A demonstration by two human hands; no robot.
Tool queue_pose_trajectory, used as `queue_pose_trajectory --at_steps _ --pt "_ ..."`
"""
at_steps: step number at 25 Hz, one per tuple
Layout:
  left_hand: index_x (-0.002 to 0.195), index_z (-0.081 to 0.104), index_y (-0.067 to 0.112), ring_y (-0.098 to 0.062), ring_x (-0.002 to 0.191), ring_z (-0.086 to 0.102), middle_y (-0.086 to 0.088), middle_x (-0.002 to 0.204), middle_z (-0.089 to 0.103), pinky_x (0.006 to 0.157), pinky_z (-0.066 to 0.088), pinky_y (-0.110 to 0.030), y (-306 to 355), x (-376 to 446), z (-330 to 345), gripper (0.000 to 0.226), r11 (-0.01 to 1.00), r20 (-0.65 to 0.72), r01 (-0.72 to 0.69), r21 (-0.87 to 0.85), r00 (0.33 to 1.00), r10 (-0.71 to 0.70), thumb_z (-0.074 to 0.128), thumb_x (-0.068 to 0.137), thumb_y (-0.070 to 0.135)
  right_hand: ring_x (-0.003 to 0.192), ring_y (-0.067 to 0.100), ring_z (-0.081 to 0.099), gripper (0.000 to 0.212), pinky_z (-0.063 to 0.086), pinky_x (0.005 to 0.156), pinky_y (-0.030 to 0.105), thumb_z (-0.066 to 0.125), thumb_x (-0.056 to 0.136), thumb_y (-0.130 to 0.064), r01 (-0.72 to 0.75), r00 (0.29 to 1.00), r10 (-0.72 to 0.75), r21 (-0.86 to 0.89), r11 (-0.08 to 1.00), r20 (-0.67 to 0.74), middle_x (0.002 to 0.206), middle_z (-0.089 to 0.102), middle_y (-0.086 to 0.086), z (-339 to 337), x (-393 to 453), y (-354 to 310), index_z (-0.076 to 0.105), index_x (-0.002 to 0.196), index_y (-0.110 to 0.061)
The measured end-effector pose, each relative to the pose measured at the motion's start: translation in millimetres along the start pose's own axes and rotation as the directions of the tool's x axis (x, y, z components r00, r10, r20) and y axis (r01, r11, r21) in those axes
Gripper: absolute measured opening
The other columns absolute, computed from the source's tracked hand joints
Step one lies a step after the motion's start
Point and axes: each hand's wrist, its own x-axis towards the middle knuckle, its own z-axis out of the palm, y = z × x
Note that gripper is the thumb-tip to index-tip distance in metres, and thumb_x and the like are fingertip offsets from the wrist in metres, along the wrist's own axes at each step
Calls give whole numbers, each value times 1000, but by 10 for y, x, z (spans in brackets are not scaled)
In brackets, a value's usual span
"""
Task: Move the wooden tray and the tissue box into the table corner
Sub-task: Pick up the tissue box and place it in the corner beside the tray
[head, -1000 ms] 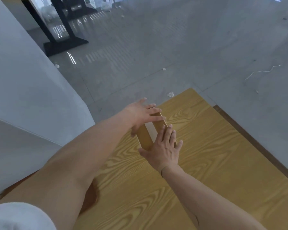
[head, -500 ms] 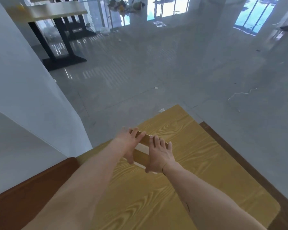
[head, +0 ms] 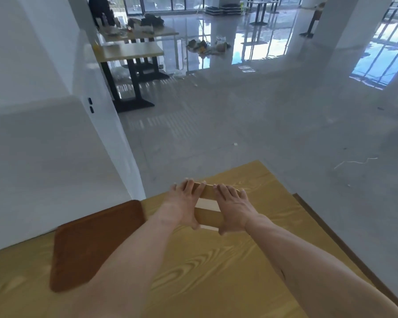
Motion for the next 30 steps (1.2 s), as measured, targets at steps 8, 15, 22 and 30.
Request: queue_pose_trajectory --at_steps 8,15,22,30 --pt "154 -12 23 -37 142 13 -14 154 9 118 14 -52 297 -999 35 133 980 -45 184 -80 981 -188 65 59 76 150 30 4 139 4 122 59 86 57 -53 240 964 -246 -71 968 -99 163 7 10 -10 -609 -199 -2 156 -12" --pt "154 -9 24 -35 143 14 -16 154 13 117 16 -52 504 -1878 254 136 933 -44 345 -106 935 -351 63 54 83 149 31 4 140 3 121 59 84 56 -55 445 885 -457 -131 886 -90 163 6 12 106 -984 -573 -5 156 -12" --pt "155 -8 26 -32 147 10 -13 159 9 118 17 -52 443 -2995 528 136 799 33 576 -171 814 -580 69 55 77 150 29 0 138 3 122 58 81 59 -55 660 735 -675 -169 732 -57 165 4 10 196 -1207 -1451 -7 157 -12" --pt "154 1 26 -34 140 27 -11 152 23 115 25 -53 166 -4396 936 133 648 86 735 -201 672 -736 73 54 76 152 27 -2 134 1 123 56 79 59 -56 814 562 -827 -170 556 -16 165 3 8 362 -1504 -2816 -3 157 -15"
